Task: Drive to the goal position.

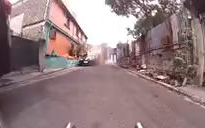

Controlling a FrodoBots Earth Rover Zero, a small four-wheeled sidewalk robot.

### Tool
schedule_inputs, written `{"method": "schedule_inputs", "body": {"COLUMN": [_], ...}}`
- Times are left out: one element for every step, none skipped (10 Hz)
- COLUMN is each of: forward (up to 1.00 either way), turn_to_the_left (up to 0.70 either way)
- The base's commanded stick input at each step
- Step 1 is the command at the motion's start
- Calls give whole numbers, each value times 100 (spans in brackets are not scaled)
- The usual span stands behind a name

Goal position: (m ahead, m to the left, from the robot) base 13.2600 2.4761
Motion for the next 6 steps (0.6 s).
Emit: {"method": "schedule_inputs", "body": {"forward": [22,22,22,22,22,22], "turn_to_the_left": [0,0,0,0,0,0]}}
